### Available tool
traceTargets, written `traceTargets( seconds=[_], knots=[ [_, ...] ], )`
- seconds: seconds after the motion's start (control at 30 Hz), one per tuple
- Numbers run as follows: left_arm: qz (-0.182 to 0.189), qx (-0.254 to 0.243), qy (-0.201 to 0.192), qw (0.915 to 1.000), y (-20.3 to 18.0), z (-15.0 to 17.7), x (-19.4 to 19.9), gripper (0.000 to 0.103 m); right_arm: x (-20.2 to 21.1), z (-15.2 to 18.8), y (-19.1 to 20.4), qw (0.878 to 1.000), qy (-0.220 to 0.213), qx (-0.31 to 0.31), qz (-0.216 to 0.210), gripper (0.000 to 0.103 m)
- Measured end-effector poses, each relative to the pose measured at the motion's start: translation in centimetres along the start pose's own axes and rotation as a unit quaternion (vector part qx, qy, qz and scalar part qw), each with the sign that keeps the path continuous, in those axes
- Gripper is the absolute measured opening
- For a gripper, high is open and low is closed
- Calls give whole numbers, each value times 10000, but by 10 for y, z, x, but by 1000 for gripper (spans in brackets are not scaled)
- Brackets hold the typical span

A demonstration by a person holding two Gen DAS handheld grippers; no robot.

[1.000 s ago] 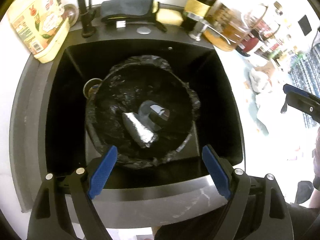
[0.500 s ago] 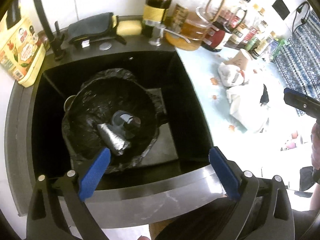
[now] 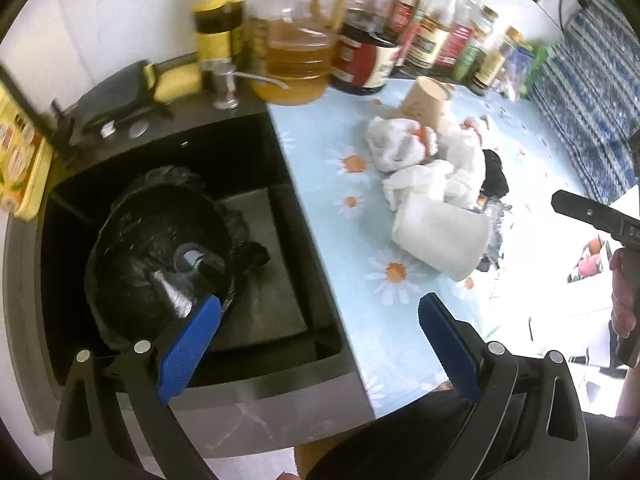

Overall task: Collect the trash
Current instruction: 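Move the right tool back to the counter and grasp the second foil pouch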

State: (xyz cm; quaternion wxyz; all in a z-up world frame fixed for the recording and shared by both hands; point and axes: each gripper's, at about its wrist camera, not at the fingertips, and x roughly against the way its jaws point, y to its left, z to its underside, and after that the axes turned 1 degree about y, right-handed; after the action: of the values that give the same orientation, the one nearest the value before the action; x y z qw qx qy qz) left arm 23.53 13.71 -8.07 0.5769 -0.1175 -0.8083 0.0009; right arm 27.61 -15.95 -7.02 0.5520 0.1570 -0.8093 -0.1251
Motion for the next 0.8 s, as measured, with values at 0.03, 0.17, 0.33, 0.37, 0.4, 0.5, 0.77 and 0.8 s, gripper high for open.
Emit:
traceTargets(
  seconds=[0.03,0.17,0.33,0.37,0.4,0.5,0.77,0.8],
  knots=[
    [-22,-54,10,10000,-5,-2,-1,96,-1,2,-8,9999,12,-104,-42,82],
    [-48,-271,119,9996,-23,-12,-7,96,-6,13,-29,9985,92,-490,-206,82],
    [-69,-560,295,9980,-39,-18,-16,96,-19,23,-44,9937,228,-988,-471,82],
    [-71,-598,326,9977,-41,-18,-18,96,-23,25,-47,9916,265,-1138,-562,82],
    [-70,-643,362,9972,-43,-19,-19,96,-27,27,-50,9893,301,-1273,-642,82],
    [-74,-749,478,9960,-47,-19,-25,96,-40,30,-60,9805,401,-1709,-885,82],
    [-41,-938,688,9932,-49,-18,-32,96,-74,33,-79,9487,644,-2717,-1481,72],
    [-31,-950,706,9930,-49,-18,-33,96,-77,33,-80,9461,666,-2791,-1499,70]
  ],
)
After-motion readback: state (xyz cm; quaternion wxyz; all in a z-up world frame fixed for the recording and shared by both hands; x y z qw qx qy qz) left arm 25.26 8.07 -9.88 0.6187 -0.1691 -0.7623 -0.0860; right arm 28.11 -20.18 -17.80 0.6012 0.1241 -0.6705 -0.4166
